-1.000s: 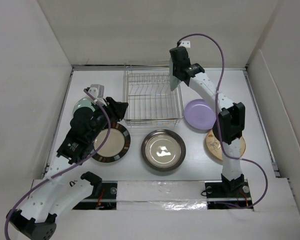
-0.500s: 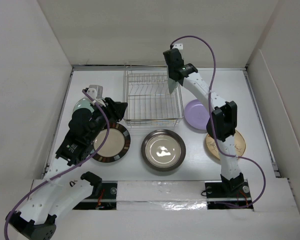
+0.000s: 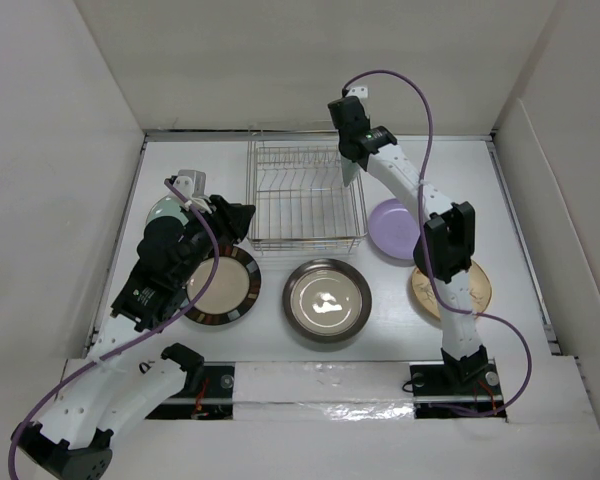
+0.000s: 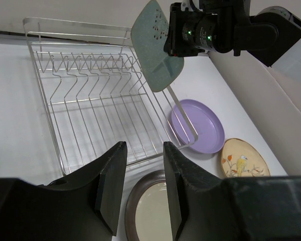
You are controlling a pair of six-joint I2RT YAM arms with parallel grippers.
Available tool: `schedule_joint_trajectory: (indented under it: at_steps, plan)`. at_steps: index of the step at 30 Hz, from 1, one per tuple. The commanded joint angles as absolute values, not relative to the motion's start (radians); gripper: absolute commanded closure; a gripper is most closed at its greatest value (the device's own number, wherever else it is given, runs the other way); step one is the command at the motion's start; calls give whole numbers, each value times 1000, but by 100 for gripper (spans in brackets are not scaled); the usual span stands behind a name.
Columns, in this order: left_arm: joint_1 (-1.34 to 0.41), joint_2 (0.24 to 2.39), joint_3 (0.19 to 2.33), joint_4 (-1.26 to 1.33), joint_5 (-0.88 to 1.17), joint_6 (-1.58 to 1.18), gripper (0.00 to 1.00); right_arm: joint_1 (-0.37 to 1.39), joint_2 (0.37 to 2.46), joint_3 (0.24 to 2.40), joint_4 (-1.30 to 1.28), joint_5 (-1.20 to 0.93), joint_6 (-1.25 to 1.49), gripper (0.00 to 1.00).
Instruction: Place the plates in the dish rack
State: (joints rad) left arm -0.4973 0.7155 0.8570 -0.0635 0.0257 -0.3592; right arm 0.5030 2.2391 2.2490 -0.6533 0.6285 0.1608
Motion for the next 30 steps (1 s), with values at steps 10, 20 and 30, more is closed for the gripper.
schedule_joint_trajectory:
  at_steps: [10, 20, 30]
  plan:
    - [-500, 716, 853, -17, 31, -347, 68, 502, 2279, 2344, -546, 634, 166, 100]
    - [-500, 723, 851, -18, 26, -345, 68, 520, 2335, 2303, -519, 581, 219, 100]
    - [-500, 723, 851, -17, 29, -347, 68, 529, 2247, 2227, -465, 612, 258, 46]
